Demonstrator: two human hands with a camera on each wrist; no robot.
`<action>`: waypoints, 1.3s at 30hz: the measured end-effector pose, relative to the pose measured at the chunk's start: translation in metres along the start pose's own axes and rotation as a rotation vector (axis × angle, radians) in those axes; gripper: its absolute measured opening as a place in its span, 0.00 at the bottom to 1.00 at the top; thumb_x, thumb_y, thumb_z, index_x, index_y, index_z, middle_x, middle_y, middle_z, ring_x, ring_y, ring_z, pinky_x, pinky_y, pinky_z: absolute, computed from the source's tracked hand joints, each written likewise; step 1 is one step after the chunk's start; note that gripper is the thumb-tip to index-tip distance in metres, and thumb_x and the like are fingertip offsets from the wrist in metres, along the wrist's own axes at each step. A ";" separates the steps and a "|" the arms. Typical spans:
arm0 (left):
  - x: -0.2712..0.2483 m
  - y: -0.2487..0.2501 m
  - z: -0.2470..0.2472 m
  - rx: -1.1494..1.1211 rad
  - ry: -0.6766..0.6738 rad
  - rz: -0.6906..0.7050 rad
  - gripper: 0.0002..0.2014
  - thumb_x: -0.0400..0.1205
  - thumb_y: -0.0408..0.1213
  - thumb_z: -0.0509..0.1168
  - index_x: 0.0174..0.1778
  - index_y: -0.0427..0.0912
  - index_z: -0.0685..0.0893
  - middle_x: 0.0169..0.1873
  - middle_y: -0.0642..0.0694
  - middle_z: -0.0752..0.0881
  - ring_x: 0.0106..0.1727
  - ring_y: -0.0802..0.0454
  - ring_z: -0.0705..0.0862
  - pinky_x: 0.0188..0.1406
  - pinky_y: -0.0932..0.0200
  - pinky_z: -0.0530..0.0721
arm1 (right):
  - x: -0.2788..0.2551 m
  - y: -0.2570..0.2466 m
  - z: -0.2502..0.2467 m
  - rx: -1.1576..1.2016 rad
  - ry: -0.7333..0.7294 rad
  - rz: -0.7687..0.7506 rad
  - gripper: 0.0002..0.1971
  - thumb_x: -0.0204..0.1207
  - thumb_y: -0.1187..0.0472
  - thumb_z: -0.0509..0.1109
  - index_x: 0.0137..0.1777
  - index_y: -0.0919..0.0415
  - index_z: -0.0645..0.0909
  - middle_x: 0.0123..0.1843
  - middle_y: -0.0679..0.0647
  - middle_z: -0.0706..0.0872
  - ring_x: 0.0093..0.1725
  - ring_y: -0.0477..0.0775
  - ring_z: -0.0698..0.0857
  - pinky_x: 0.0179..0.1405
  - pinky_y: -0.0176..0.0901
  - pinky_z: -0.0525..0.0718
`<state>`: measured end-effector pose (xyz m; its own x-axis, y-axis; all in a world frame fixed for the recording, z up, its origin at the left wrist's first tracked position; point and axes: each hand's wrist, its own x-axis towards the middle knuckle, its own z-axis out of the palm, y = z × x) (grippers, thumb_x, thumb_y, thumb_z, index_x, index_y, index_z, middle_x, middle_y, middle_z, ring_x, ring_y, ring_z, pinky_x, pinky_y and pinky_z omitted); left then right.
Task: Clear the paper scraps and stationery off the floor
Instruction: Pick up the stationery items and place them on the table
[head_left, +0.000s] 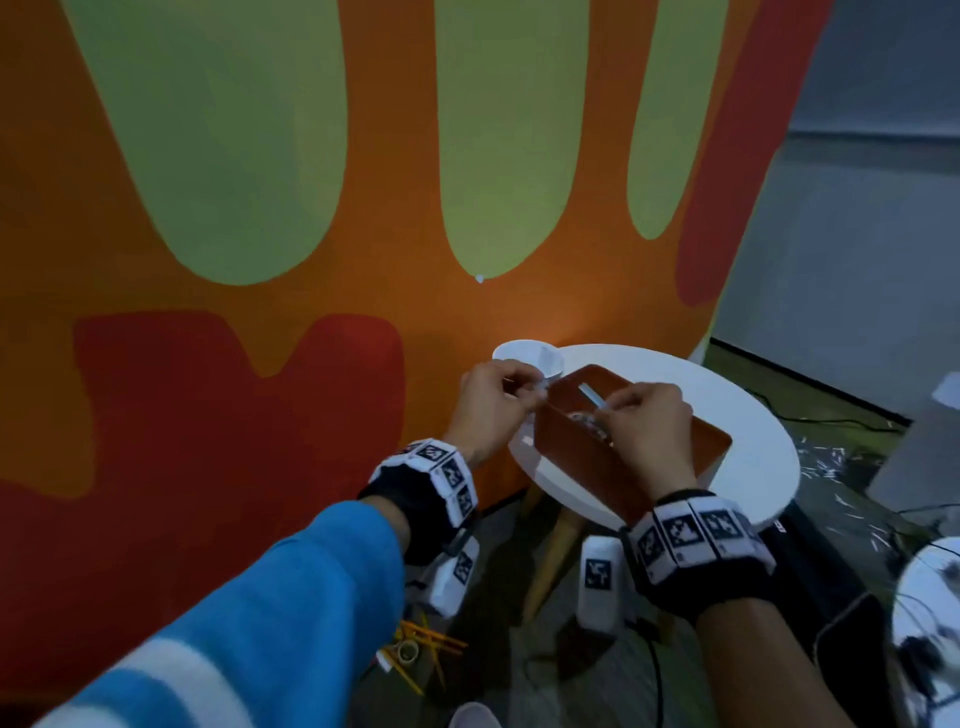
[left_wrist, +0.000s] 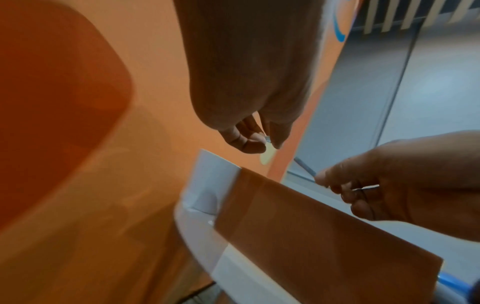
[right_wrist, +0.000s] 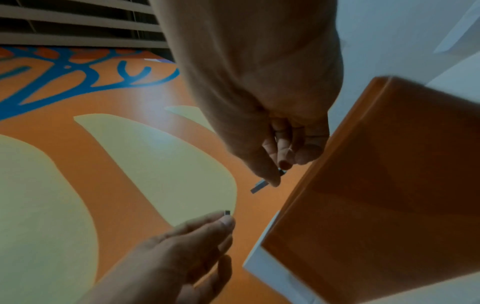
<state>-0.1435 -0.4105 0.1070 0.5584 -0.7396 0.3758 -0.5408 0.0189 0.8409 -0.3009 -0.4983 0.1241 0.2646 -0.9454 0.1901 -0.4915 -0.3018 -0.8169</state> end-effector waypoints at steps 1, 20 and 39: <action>0.005 0.004 0.013 -0.006 -0.017 0.004 0.07 0.77 0.32 0.76 0.50 0.42 0.92 0.43 0.50 0.91 0.43 0.60 0.89 0.46 0.64 0.87 | 0.003 0.008 -0.006 -0.023 0.018 0.017 0.03 0.66 0.63 0.81 0.38 0.59 0.90 0.41 0.56 0.91 0.47 0.57 0.88 0.50 0.51 0.87; -0.032 -0.048 -0.094 0.279 -0.074 -0.060 0.07 0.81 0.43 0.73 0.51 0.48 0.92 0.44 0.57 0.91 0.38 0.68 0.86 0.40 0.65 0.86 | -0.028 -0.028 0.059 0.075 -0.434 -0.304 0.09 0.70 0.66 0.80 0.49 0.57 0.88 0.39 0.53 0.89 0.34 0.44 0.85 0.33 0.32 0.80; -0.218 -0.371 -0.142 0.430 -0.342 -0.720 0.08 0.77 0.28 0.68 0.43 0.42 0.92 0.42 0.46 0.92 0.45 0.54 0.88 0.45 0.70 0.76 | -0.185 0.165 0.352 -0.729 -1.059 -0.096 0.14 0.73 0.60 0.73 0.57 0.63 0.86 0.57 0.63 0.89 0.58 0.61 0.89 0.53 0.50 0.85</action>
<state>0.0246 -0.1607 -0.2318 0.6725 -0.6358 -0.3788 -0.3594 -0.7279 0.5839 -0.1389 -0.3299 -0.2379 0.6847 -0.4604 -0.5650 -0.6827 -0.6766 -0.2760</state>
